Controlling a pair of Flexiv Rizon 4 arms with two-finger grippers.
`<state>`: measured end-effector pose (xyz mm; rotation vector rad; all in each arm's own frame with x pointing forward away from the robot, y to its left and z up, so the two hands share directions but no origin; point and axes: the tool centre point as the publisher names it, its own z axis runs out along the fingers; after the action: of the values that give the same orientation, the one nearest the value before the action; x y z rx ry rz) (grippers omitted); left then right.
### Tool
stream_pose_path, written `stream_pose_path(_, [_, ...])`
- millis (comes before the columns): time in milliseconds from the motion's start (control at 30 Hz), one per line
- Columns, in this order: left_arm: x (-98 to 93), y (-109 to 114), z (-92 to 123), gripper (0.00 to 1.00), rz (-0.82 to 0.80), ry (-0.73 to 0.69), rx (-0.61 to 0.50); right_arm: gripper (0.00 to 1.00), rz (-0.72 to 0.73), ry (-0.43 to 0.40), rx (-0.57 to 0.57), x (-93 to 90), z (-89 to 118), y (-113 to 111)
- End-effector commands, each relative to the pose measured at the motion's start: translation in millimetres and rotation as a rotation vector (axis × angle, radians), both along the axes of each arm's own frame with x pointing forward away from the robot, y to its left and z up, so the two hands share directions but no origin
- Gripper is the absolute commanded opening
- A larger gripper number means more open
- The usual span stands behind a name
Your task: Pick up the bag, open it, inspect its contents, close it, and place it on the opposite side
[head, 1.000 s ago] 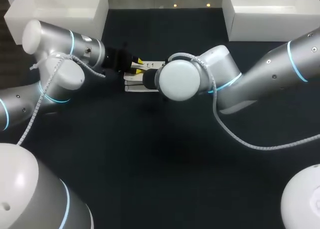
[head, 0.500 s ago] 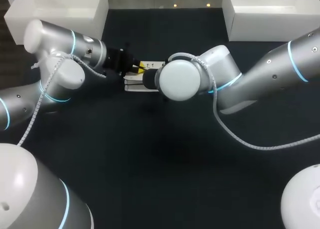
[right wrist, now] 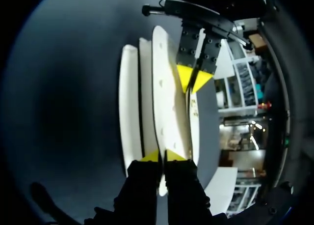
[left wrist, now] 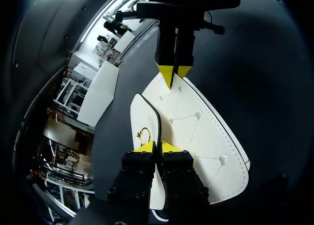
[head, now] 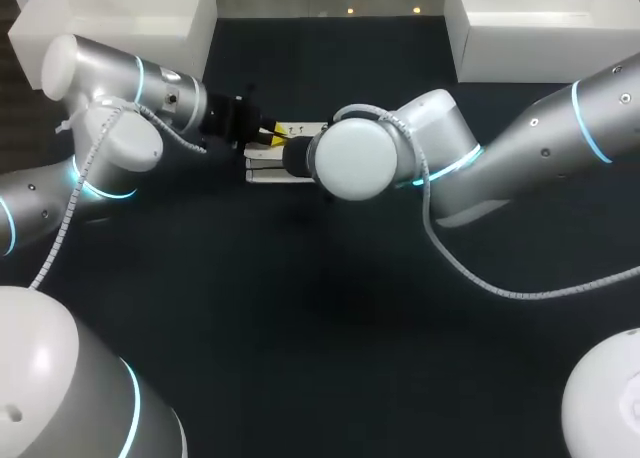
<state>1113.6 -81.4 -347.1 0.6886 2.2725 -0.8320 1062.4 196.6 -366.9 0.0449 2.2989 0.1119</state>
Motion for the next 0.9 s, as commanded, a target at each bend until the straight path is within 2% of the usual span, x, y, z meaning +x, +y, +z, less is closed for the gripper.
stream_pose_path(33, [6.3,-6,-5,0.00,0.018,-0.004,0.017,0.00,0.002,-0.002,0.001,-2.9,-1,-4])
stream_pose_path(167, [11.2,-7,-5,0.00,0.051,-0.004,0.031,0.00,0.002,-0.002,0.001,-2.9,-1,-4])
stream_pose_path(567, [-4.5,3,4,0.00,-0.064,0.002,-0.035,0.00,0.002,-0.002,0.001,-2.9,-1,-4])
stream_pose_path(900, [2.7,-3,-1,0.00,0.028,0.008,-0.005,0.00,0.002,-0.002,0.001,-2.9,-1,-4])
